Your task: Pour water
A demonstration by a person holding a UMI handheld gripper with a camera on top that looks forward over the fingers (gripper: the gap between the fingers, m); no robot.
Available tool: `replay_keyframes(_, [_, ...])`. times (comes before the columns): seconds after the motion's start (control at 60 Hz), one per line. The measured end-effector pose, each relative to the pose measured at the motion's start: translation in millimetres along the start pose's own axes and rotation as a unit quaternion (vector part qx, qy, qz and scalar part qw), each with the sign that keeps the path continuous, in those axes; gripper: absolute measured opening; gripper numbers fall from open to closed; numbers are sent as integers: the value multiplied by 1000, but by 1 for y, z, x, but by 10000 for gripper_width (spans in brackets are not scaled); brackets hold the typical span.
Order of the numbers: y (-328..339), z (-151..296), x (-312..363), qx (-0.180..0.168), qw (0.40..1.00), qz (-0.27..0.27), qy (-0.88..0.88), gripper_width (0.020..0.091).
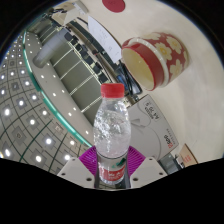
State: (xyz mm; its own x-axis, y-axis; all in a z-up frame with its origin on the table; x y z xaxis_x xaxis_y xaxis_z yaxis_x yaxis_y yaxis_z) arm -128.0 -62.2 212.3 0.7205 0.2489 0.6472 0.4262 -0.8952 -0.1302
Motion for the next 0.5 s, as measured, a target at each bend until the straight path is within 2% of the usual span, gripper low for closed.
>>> replay_keyframes(0.183, [-1, 1, -1, 4, 999, -35, 21, 350])
replay_keyframes(0.3, [0, -3, 9, 6, 983, -81, 164, 351])
replay_keyframes(0.4, [2, -3, 38, -2, 932, -107, 347, 354])
replay_keyframes(0.5, [12, 3, 83, -19, 846, -114, 520, 351])
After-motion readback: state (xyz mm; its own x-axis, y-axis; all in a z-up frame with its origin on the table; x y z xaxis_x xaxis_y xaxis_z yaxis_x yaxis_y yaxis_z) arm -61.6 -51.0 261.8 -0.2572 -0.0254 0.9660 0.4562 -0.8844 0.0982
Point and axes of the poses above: the point between the fingertips, and its own axes, seen from behind it with the camera up: x to the left, z up, y backward, against the way the camera looks, the point moved 9 cm from there along y, backward, against the way the camera looks, and after that the axes turned 14 degrees about -y, right-handed, at the moved point
